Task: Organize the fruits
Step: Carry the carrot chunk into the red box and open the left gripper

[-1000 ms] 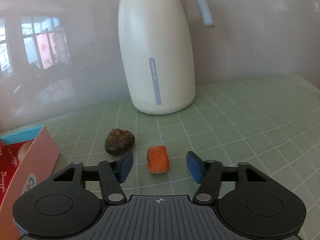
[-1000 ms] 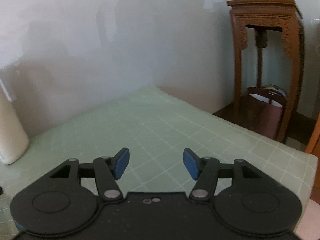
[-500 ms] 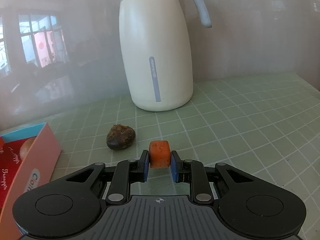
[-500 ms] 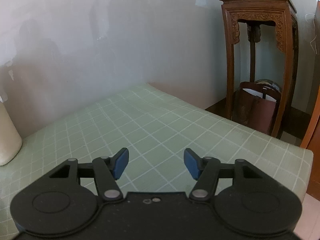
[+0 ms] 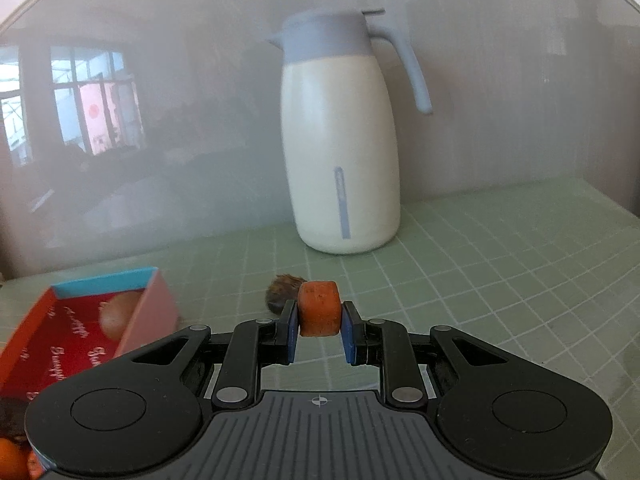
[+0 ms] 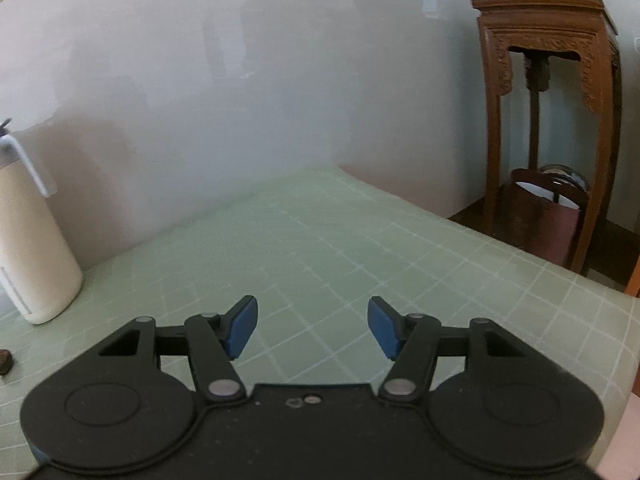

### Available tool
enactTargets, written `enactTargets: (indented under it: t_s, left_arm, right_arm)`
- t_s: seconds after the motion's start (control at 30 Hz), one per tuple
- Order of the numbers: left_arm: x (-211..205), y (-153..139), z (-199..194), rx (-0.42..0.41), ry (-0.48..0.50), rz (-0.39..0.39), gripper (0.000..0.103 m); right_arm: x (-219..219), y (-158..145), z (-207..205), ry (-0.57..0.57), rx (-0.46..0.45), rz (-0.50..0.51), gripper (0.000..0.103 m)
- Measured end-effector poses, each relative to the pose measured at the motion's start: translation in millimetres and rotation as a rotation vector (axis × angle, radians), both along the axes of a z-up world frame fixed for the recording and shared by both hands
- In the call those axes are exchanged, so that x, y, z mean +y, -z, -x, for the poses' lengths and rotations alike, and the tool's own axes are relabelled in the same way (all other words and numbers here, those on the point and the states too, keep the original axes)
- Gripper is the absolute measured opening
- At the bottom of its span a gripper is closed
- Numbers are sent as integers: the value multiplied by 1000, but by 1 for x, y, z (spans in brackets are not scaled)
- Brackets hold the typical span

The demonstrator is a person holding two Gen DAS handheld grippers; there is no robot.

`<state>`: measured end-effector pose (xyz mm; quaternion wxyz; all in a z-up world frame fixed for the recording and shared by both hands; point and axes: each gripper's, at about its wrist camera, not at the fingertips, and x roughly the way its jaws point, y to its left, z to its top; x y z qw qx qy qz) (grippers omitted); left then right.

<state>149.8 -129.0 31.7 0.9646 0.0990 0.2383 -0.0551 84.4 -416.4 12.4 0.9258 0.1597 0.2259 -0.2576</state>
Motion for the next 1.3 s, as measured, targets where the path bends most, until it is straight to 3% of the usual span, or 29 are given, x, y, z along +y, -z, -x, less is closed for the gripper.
enactTargets:
  t_s: [0.6, 1.1, 1.3]
  left_arm:
    - [101, -28, 19, -71, -140, 34, 23]
    - [184, -13, 25, -38, -280, 2, 23]
    - [210, -1, 21, 10, -328, 43, 23]
  right_arm:
    - [84, -10, -37, -159, -11, 20, 61]
    - [143, -13, -57, -272, -19, 14, 61]
    - [154, -11, -58, -291, -15, 23, 62]
